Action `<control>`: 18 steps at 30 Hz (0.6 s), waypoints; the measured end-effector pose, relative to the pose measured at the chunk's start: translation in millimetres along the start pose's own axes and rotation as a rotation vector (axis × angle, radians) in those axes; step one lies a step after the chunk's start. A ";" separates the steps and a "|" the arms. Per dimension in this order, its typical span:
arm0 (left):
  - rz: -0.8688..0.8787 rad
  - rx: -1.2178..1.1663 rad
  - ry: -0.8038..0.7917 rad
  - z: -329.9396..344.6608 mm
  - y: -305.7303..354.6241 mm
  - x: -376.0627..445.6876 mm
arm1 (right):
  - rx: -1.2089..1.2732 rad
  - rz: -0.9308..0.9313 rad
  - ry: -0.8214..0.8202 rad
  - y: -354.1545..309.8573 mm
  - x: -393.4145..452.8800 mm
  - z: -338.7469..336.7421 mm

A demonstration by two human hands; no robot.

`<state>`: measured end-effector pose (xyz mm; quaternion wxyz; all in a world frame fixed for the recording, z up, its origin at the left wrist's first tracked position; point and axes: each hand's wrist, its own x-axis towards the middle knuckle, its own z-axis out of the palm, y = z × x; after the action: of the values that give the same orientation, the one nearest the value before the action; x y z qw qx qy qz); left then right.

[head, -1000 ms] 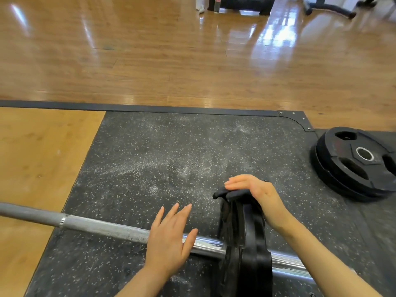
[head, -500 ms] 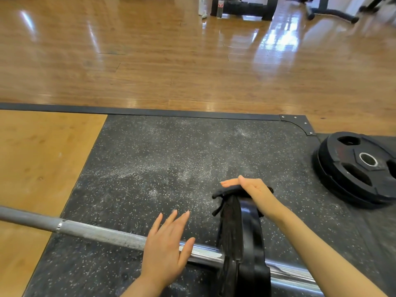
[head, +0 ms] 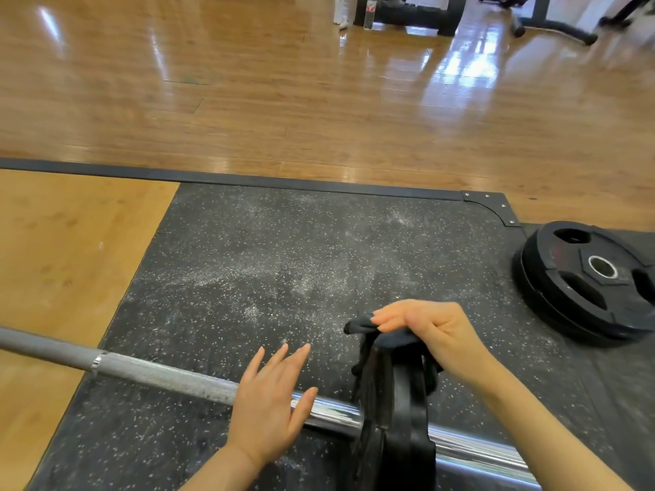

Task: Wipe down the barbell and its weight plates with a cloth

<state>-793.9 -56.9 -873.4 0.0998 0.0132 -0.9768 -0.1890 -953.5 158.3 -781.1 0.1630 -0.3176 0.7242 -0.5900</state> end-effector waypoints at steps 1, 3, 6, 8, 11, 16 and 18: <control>-0.007 -0.002 0.002 -0.2 0.7 0.1 | -0.017 0.016 0.046 1.7 4.2 -2.3; -0.021 -0.003 0.003 -0.1 1.2 1.1 | -0.030 0.078 0.133 8.8 13.1 -2.6; -0.037 -0.001 -0.022 -0.2 0.5 4.0 | 0.068 0.196 0.087 18.5 17.7 5.8; -0.055 -0.007 -0.046 -0.4 -0.7 6.8 | 0.075 0.203 0.024 19.6 15.6 7.2; -0.080 0.001 -0.073 -1.1 -0.6 10.9 | -0.030 0.169 -0.017 10.8 13.1 2.5; -0.114 0.020 -0.101 1.4 -2.6 22.2 | -0.070 0.121 -0.011 -12.4 7.4 2.9; -0.129 0.021 -0.129 3.5 -4.3 28.6 | -0.080 0.095 0.028 -22.0 2.9 4.5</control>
<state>-822.7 -61.4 -872.8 0.0241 0.0652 -0.9802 -0.1852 -947.0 150.8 -760.8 0.1679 -0.2809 0.7637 -0.5564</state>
